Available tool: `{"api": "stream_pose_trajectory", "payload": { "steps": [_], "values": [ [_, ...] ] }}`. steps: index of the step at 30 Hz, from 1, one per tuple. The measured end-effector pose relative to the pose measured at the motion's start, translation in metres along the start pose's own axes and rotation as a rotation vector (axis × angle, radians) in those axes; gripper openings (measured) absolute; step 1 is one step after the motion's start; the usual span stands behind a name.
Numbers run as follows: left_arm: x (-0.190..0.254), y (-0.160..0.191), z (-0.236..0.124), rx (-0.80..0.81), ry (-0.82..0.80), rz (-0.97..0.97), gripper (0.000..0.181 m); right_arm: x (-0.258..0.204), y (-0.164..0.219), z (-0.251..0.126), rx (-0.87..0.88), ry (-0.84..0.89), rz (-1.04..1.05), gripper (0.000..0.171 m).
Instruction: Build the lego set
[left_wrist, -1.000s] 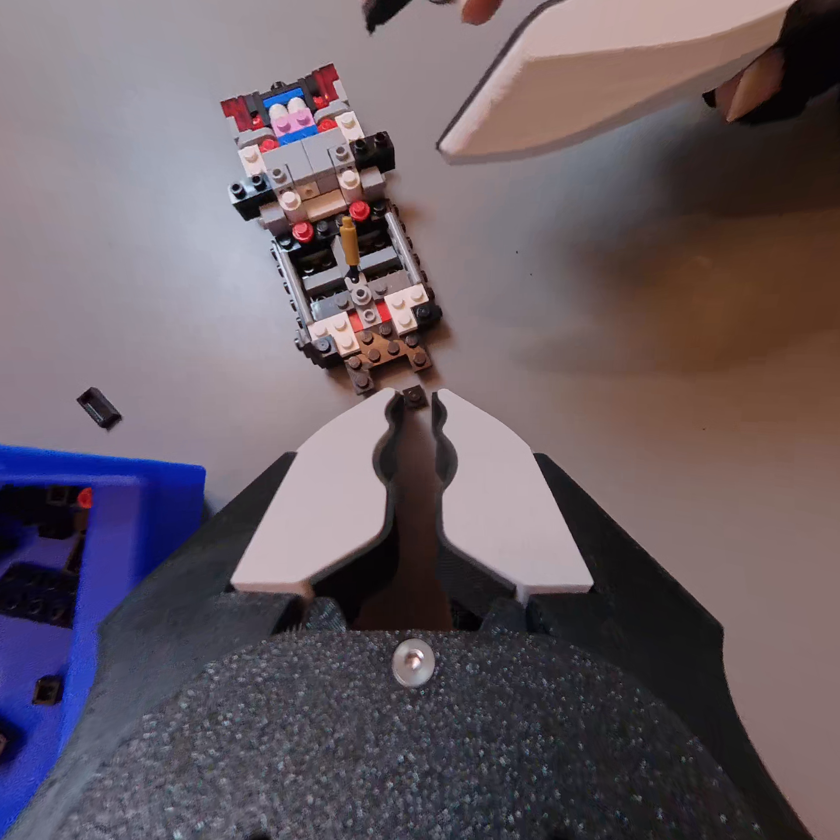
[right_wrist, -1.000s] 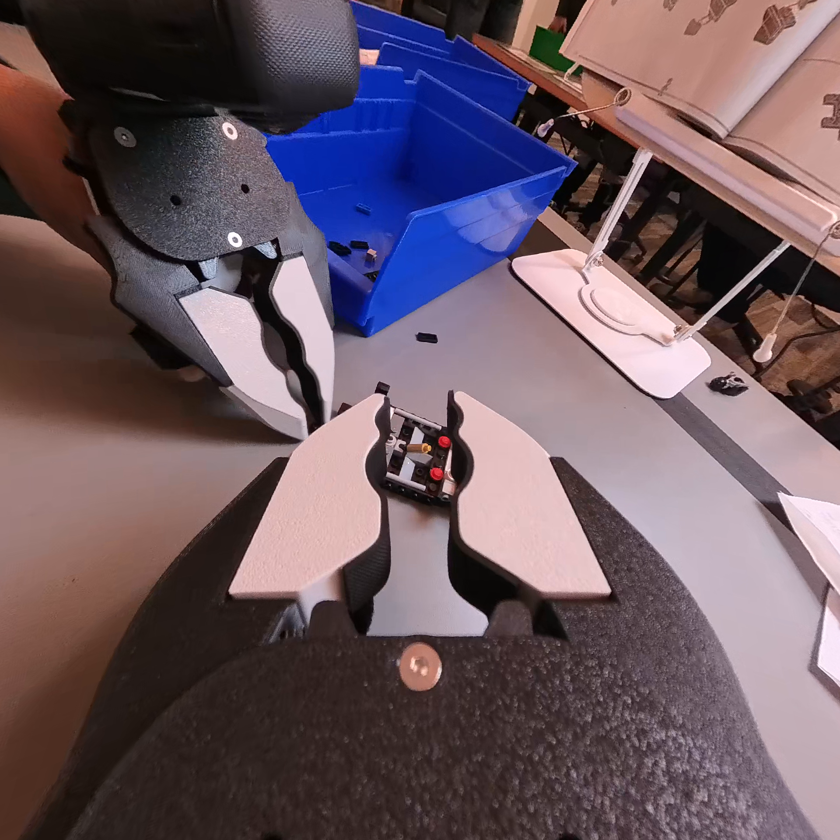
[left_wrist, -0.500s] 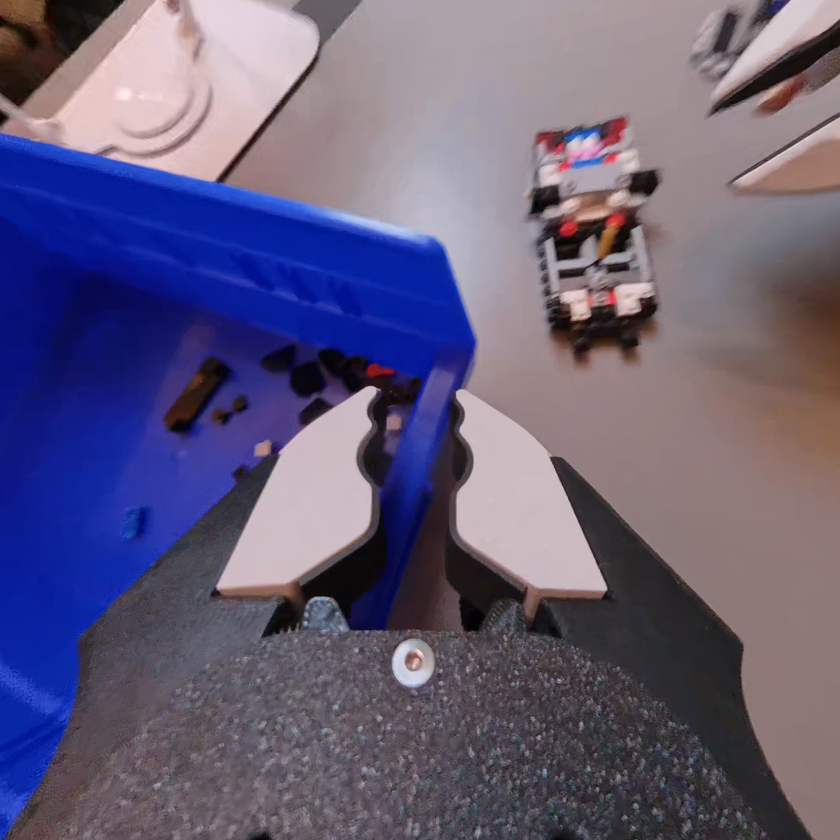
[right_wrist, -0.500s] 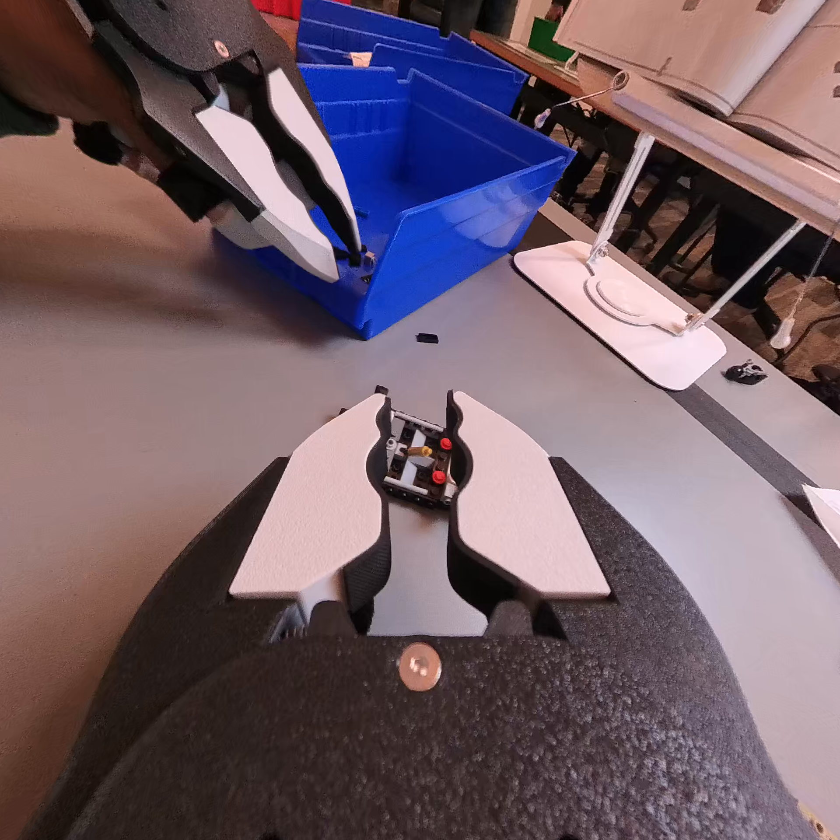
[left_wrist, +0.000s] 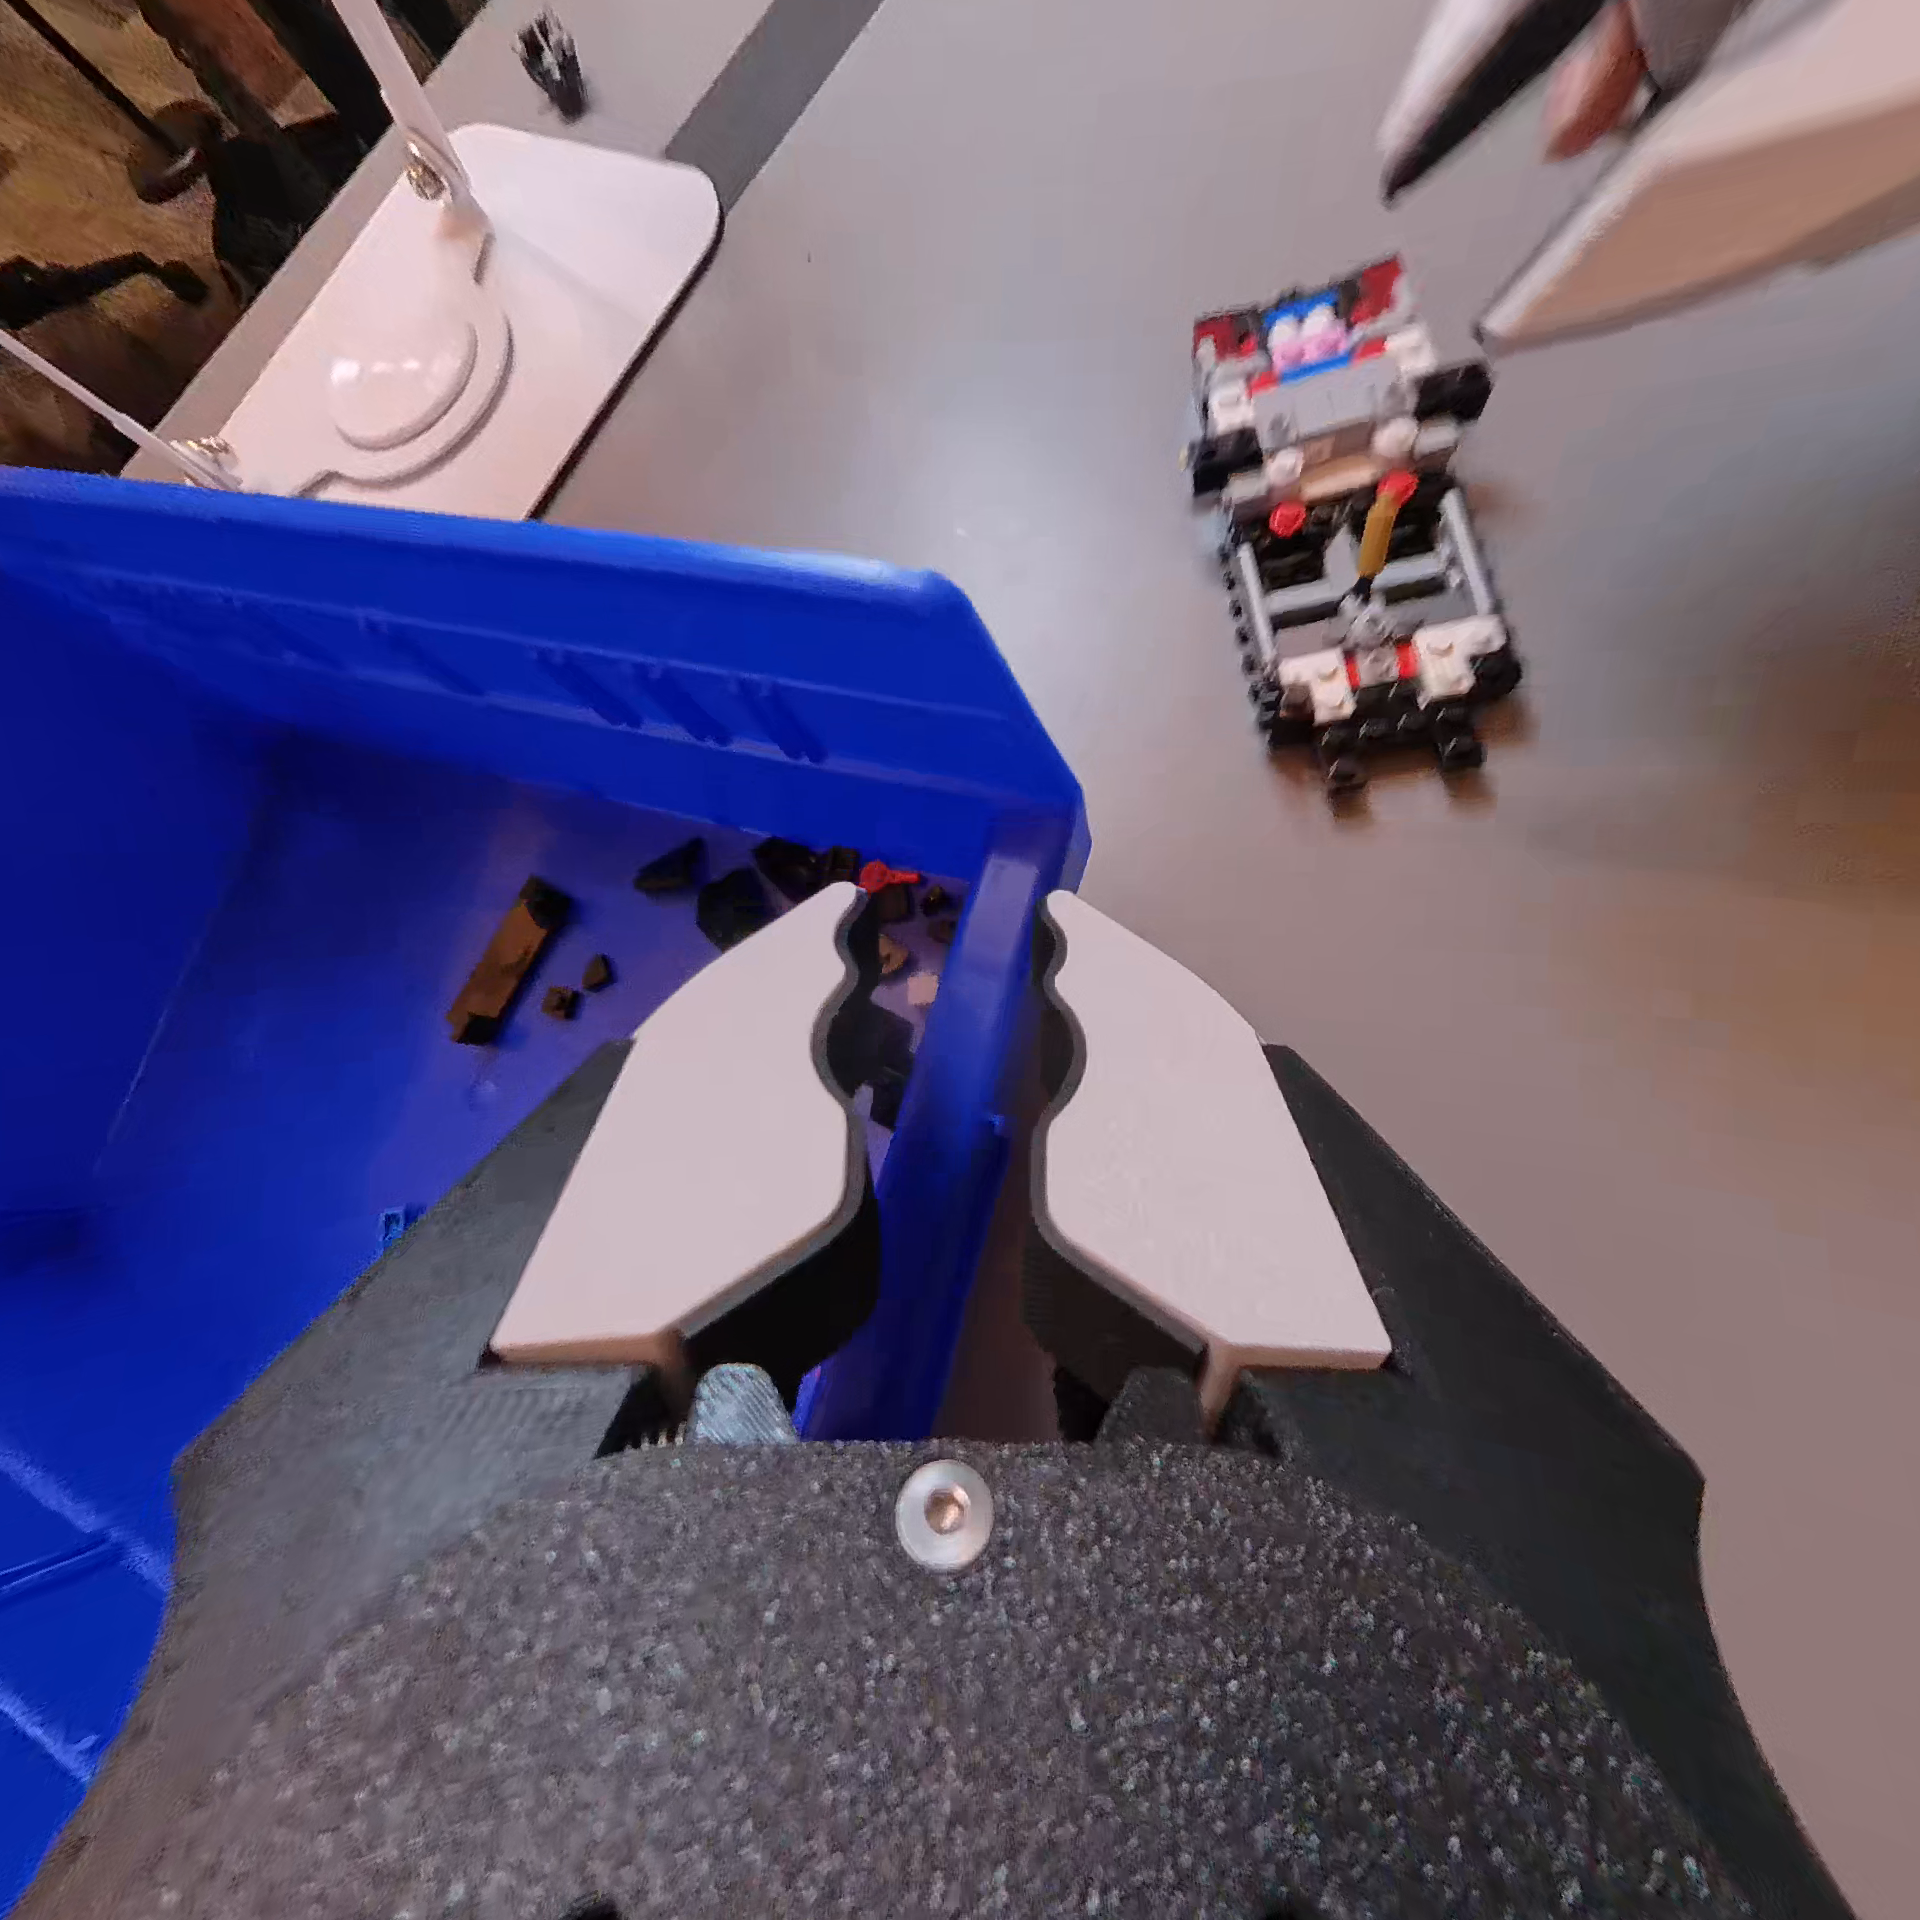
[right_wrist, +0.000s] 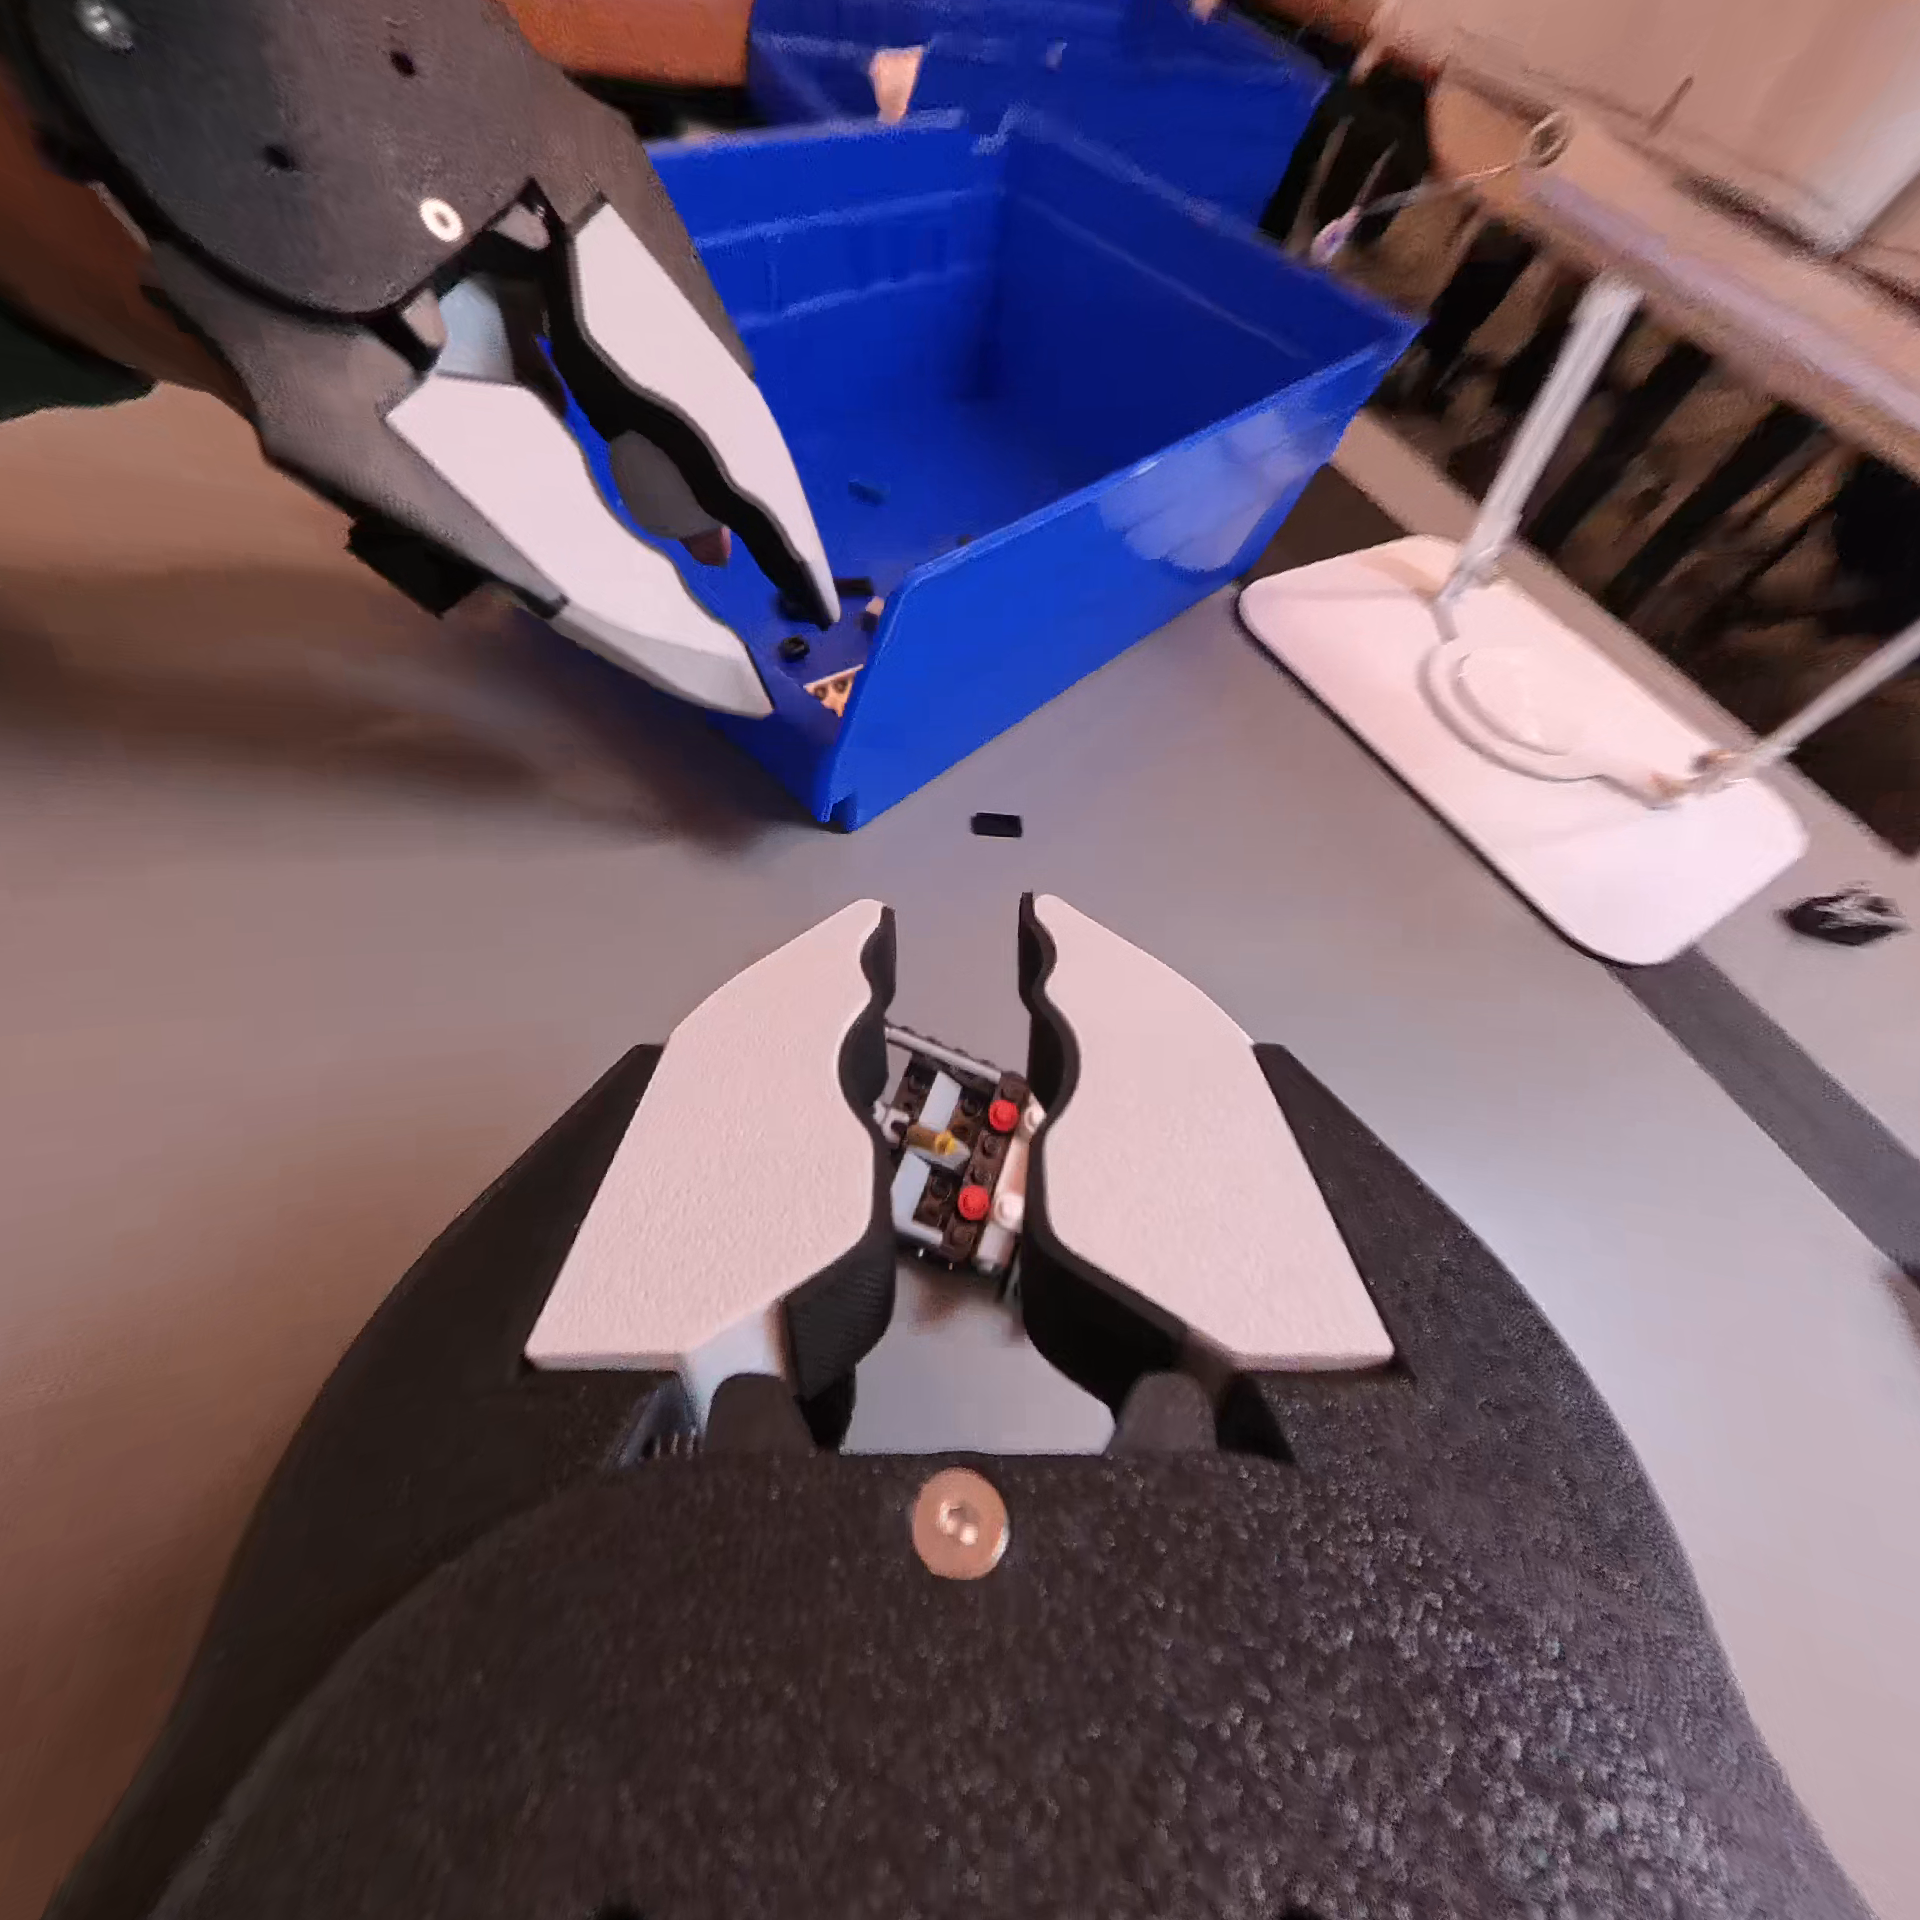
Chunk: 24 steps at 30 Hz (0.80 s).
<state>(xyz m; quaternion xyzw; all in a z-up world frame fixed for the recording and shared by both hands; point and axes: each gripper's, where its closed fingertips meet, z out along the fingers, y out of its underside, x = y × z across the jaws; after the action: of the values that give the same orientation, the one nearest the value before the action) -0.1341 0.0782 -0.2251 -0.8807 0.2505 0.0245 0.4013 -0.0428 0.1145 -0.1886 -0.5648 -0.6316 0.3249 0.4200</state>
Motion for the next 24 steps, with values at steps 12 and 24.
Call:
{"api": "stream_pose_trajectory", "payload": {
  "steps": [12, 24],
  "values": [
    [-0.026, -0.003, -0.016, 0.07, -0.106, 0.013, 0.01, 0.009, 0.036, 0.112, -0.473, -0.295, -0.095, 0.034],
    [-0.022, -0.033, -0.025, 0.299, -0.089, 0.02, 0.009, 0.01, 0.025, 0.097, -0.371, -0.392, 0.018, 0.016]
  ]
}}
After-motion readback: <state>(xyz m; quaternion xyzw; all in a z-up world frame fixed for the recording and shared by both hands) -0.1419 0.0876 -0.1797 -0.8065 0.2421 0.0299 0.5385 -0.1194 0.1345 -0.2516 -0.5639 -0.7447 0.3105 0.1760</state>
